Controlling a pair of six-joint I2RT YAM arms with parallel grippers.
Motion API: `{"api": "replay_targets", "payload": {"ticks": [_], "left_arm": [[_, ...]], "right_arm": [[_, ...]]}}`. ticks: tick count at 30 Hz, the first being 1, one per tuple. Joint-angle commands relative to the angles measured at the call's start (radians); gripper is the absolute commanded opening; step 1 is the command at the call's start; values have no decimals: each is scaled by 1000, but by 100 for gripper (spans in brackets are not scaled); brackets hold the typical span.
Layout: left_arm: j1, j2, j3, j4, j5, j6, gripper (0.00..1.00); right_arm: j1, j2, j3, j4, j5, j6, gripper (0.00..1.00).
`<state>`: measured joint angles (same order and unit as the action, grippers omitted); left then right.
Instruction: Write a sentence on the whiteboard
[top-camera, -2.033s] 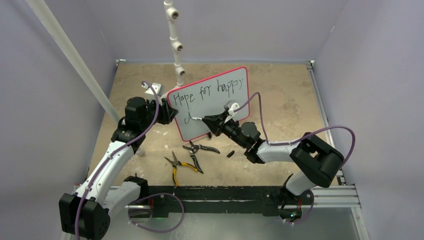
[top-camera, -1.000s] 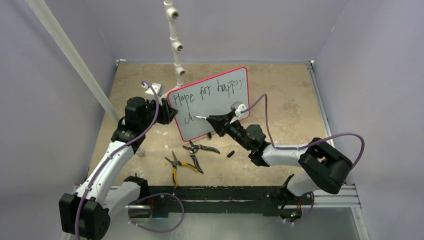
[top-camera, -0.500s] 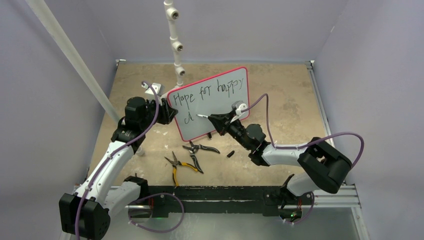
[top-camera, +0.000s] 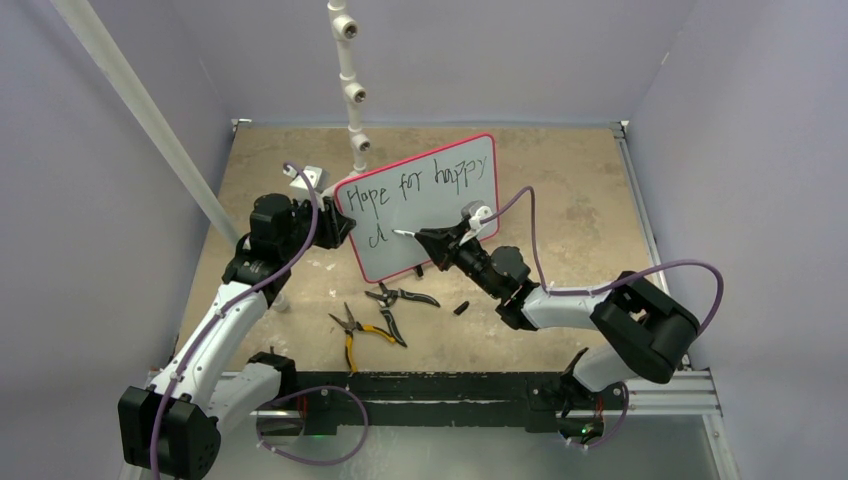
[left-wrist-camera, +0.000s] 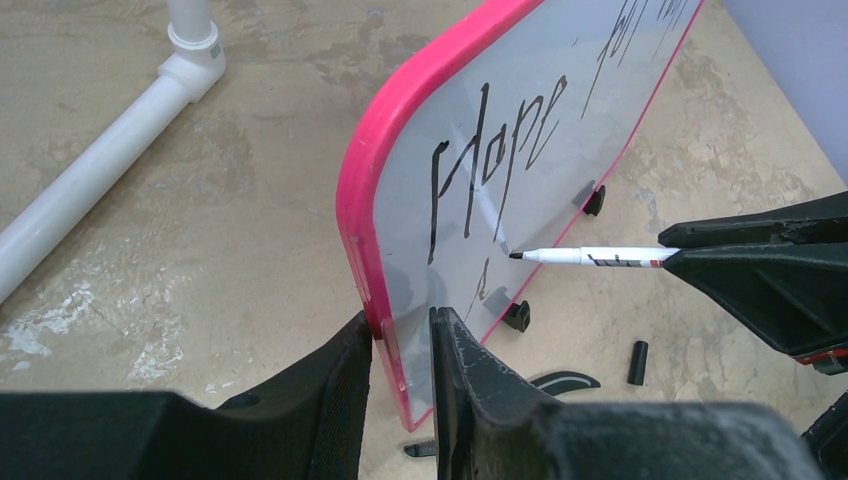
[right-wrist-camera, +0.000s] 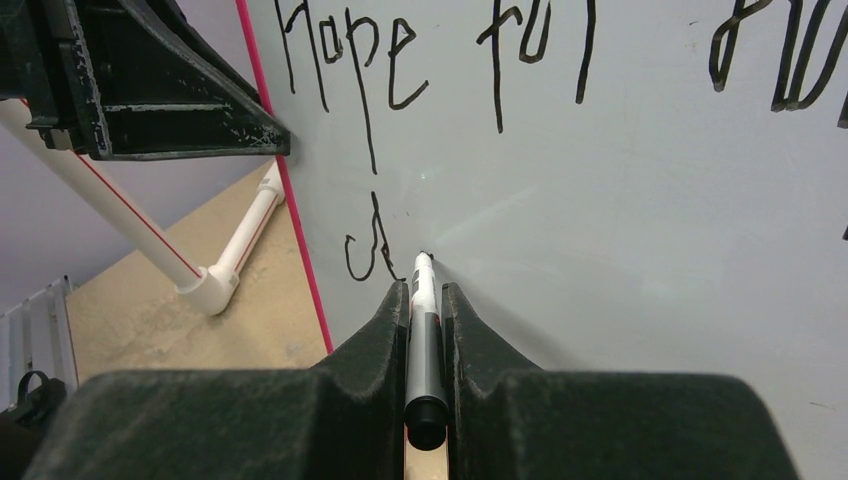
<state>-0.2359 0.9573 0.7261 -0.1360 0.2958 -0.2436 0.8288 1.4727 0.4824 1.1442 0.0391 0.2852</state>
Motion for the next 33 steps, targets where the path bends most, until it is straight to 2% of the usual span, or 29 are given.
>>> {"api": "replay_targets", "payload": {"ticks": [1, 13, 33], "left_arm": [[4, 0, 11, 29, 18, 7, 26], [4, -1, 9, 30, 21, 7, 26], [4, 3, 10, 32, 27, 7, 27]], "right_arm": [[-6, 7, 39, 54, -29, -34, 0], [-7, 27, 13, 19, -31, -15, 0], [-6, 4, 24, -57, 50, -37, 0]]}}
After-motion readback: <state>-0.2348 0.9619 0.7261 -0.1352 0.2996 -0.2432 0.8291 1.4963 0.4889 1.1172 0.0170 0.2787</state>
